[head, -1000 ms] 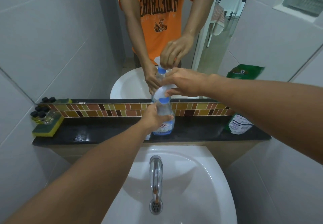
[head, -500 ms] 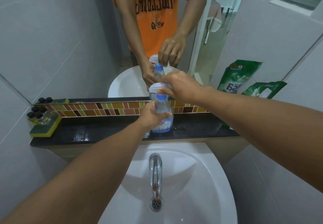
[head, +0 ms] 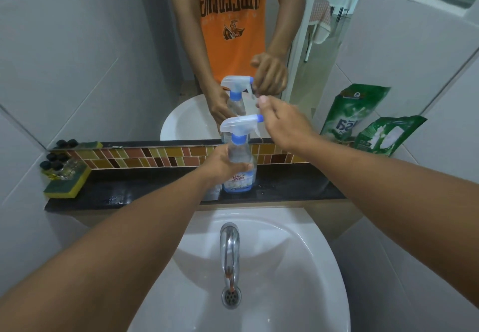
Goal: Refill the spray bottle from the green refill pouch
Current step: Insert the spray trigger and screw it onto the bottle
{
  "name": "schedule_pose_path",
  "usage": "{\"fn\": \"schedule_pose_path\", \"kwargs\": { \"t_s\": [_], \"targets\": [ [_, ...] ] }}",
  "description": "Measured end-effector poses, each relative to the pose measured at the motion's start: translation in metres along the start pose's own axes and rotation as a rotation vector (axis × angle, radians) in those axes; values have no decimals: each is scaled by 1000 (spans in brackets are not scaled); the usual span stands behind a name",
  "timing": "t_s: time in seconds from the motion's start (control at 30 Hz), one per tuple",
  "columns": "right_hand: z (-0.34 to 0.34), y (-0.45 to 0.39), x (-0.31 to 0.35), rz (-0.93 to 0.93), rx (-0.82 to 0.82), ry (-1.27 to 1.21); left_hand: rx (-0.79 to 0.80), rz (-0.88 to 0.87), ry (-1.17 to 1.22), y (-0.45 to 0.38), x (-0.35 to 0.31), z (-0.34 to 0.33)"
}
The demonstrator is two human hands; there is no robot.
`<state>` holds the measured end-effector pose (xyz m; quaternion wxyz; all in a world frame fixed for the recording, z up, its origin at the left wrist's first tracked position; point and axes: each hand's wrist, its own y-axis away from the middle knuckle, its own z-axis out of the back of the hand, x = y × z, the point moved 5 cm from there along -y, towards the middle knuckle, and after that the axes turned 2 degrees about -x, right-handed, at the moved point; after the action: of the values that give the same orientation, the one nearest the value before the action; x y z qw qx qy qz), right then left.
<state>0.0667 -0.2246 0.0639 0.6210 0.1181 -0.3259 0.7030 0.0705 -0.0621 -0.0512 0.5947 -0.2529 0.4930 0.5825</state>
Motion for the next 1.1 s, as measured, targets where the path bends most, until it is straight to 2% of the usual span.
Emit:
{"fn": "schedule_pose_path", "kwargs": {
  "t_s": [0.07, 0.33, 0.47, 0.8, 1.1],
  "targets": [
    [1, 7, -18, -88, 9, 21, 24, 6, -2, -1, 1, 2],
    [-58, 45, -75, -255, 443, 87, 132, -59, -118, -5, 6, 15],
    [-91, 54, -83, -305, 567, 11, 151, -80, -211, -6, 13, 21],
    [-126, 56, -91, -352, 601, -167, 130, -64, -429, -13, 30, 26],
    [-142, 60, -96, -413, 599, -240, 125, 30, -461, -18, 48, 18]
  ]
}}
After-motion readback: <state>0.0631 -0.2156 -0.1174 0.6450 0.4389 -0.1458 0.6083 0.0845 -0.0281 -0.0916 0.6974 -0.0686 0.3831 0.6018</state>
